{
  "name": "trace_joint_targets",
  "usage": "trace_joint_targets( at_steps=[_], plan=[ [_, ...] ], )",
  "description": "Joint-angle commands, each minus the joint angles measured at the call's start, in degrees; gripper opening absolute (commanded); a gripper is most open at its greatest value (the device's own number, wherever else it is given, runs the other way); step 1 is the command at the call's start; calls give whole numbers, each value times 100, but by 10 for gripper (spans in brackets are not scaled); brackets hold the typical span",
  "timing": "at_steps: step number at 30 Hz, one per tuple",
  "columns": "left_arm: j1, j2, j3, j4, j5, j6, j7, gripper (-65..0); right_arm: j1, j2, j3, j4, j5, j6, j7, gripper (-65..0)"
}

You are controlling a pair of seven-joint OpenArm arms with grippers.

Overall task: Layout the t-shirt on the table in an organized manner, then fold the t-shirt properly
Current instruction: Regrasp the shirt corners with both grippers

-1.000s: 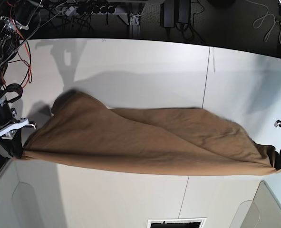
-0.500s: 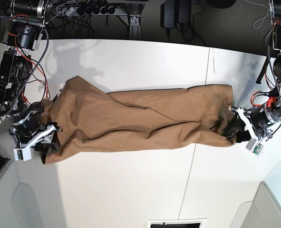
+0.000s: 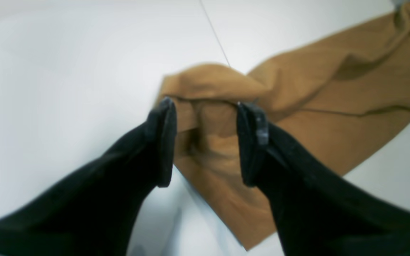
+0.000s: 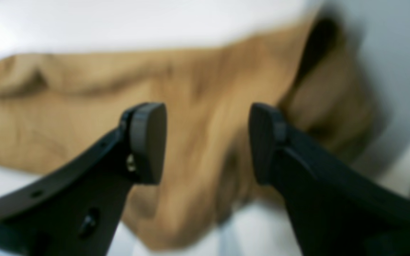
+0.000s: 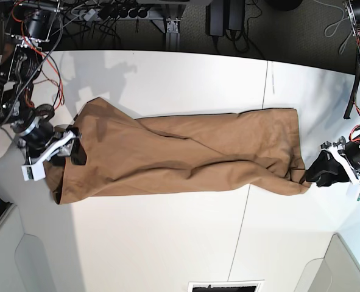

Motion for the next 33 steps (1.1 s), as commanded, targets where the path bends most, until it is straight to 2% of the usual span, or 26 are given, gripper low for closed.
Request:
trace_joint_targets(
  at_steps=[1, 8, 16, 20, 23, 25, 27, 29, 31, 33],
  plan=[
    [-61, -114, -42, 94, -149, -49, -101, -348, -76, 74, 26, 105, 162, 17, 118, -288],
    [354, -114, -42, 94, -208, -49, -109, -348, -1161, 35, 26, 431, 254, 17, 382, -288],
    [509, -114, -42, 94, -205, -49, -284, -348, -1325, -719, 26, 378, -37, 15, 699, -288],
    [494, -114, -42, 94, -188, -49, -304, -348, -1320, -914, 26, 369, -205, -4, 951, -290],
    [494, -114, -42, 94, -59, -49, -400, -348, -1325, -914, 26, 369, -225, -4, 953, -365],
    [494, -114, -42, 94, 170, -49, -636, -323, -1322, -914, 26, 369, -330, -4, 962, -421],
    [490, -111, -39, 94, 496, -49, -1060, -273, -1322, -911, 26, 369, -387, -4, 981, -430],
    [457, -109, -13, 85, 894, -49, -1550, -257, -1322, -909, 26, 369, -501, -4, 997, -430],
    [385, -96, 52, 46, 1272, 166, -1985, -257, -1322, -909, 26, 369, -619, -4, 992, -429],
    [170, -37, 144, -103, 1637, 424, -2149, -257, -1322, -907, 26, 369, -660, -4, 997, -429]
  ],
)
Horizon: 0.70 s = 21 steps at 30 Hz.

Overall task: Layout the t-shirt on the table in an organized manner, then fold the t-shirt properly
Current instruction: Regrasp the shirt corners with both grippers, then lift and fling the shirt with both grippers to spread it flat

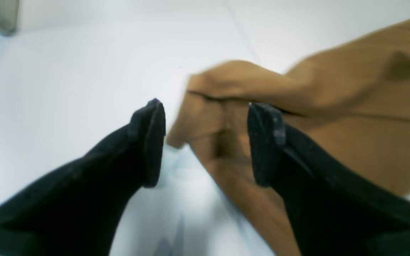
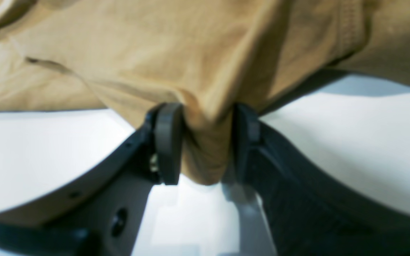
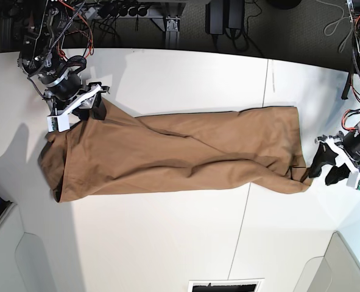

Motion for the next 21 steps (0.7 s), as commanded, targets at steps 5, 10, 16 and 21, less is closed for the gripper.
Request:
trace_joint_targets(
  at_steps=[5, 10, 16, 21],
  plan=[
    [-946, 13, 286, -988, 138, 256, -142, -257, 57, 26, 22, 79, 70, 4, 129, -429],
    [-1515, 17, 796, -1971, 136, 188, -164, -259, 59, 28, 22, 79, 72, 4, 131, -430],
    [-1545, 63, 964, -2031, -138, -443, -162, -402, 74, 31, 22, 79, 66, 4, 297, -526],
    [-1600, 28, 953, -1974, -363, -443, -162, -650, 186, 144, 22, 81, -210, 26, 800, -650]
  ],
)
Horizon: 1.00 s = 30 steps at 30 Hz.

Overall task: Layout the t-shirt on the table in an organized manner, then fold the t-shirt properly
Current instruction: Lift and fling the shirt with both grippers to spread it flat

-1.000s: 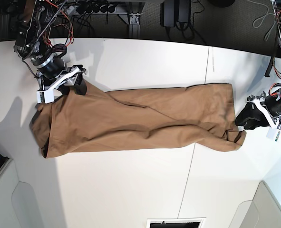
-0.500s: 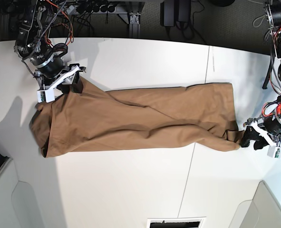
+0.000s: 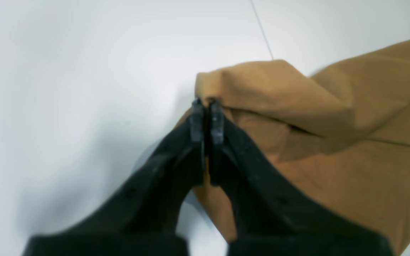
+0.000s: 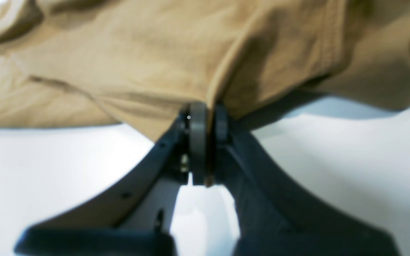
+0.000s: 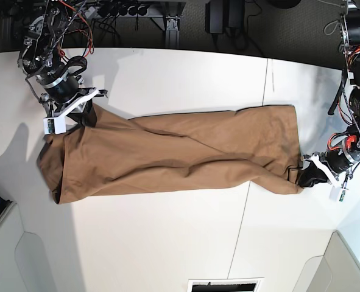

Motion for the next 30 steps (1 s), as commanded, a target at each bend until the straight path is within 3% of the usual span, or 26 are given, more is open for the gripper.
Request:
trace_joint_targets(
  at_steps=[1, 6, 10, 18, 20, 23, 25, 28, 30],
  plan=[
    [-214, -179, -44, 144, -181, -71, -129, -650, 212, 129, 22, 85, 74, 24, 153, -650],
    [-562, -560, -48, 516, -605, -71, 76, -650, 817, 544, 105, 304, 361, 22, -372, -650],
    [-1062, -898, -48, 710, -1001, -71, 538, -650, 1202, 866, 249, 393, 592, 26, -385, -650],
    [-2059, -999, -37, 710, -1099, -71, 737, -650, 2074, 1174, 254, 361, 695, 68, -566, -650],
    [-2221, -1062, -37, 715, -1526, -71, 1231, -650, 2063, 1266, 254, 372, 883, 87, -741, -650],
    [-2096, -1362, -39, 1038, -2918, -71, 2243, -650, 1775, 1344, 448, 501, 1397, 286, -1069, -650],
    [-1749, -1626, -39, 1510, -3512, -71, 2929, -650, 1329, 1355, 752, 726, 1808, 332, -1248, -650],
    [-929, -1974, -44, 2306, -4041, -71, 3530, -650, 546, 1298, 1351, 1141, 2315, 546, -1519, -650],
    [-350, -2087, -50, 2706, -4148, -71, 3604, -650, 116, 1246, 1753, 1410, 2568, 619, -1639, -650]
  ],
)
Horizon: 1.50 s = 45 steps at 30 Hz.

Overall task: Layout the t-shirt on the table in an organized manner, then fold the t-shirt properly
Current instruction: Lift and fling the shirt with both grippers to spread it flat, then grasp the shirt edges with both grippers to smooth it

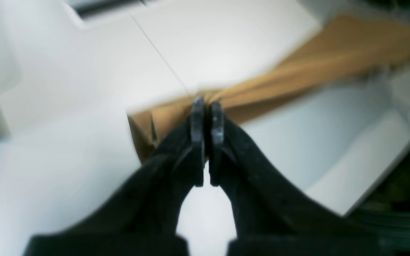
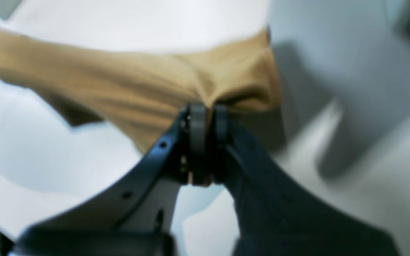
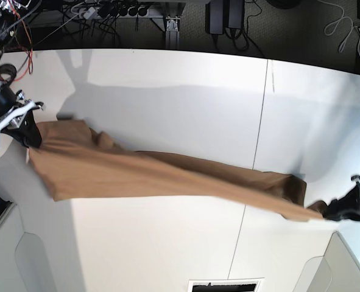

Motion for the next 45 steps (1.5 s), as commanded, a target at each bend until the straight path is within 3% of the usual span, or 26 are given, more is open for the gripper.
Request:
trace_joint_targets(
  at_steps=[1, 5, 9, 17, 18, 20, 21, 23, 30, 34, 39, 41, 42, 44, 45],
  plan=[
    [127, -179, -72, 197, -83, -8, -79, -650, -85, 83, 195, 245, 229, 35, 146, -650],
    [1152, -192, -72, 601, -179, -8, 184, -650, -927, 74, 614, 553, 398, 35, 13, -650],
    [1969, -188, -70, 643, -254, -8, 332, -650, -1574, 20, 581, 553, 393, 33, -24, -650],
    [2787, -188, -72, 634, -68, -8, 481, -650, -1816, -328, 568, 520, 306, 33, -105, -650],
    [2833, -186, -70, 634, 11, -8, 448, -650, -1814, -361, 568, 520, 304, 31, -90, -568],
    [2874, -188, -70, 632, 175, -8, 385, -567, -1810, -402, 568, 520, 284, 11, 52, -381],
    [2870, -190, -70, 632, 243, -8, 367, -518, -1794, -404, 568, 520, 280, 11, 133, -319],
    [2833, -190, -72, 632, 361, -8, 306, -445, -1705, -396, 586, 525, 229, 11, 192, -285],
    [2778, -190, -822, 634, 286, -8, 251, -435, -984, -372, 1001, 527, 103, -59, 457, -285],
    [2774, -98, -1427, 634, 389, -8, -713, -435, -330, -376, 885, 424, -201, -186, 514, -286],
    [2708, 442, -1482, 632, 1276, -8, -1456, -435, 199, -374, 179, -446, -538, -184, 605, -291],
    [2573, 713, -1467, 629, 1753, -8, -1974, -442, 319, -376, -190, -831, -533, -181, 608, -354],
    [2448, 850, -1447, 627, 1996, -8, -2238, -460, 352, -374, -374, -960, -516, -179, 608, -431],
    [2146, 1084, -1349, 625, 2433, -8, -2614, -528, 343, -385, -717, -1032, -483, -179, 601, -650],
    [1980, 1176, -1244, 610, 2667, -8, -2743, -569, 319, -404, -846, -1025, -487, -179, 588, -650]
  ],
)
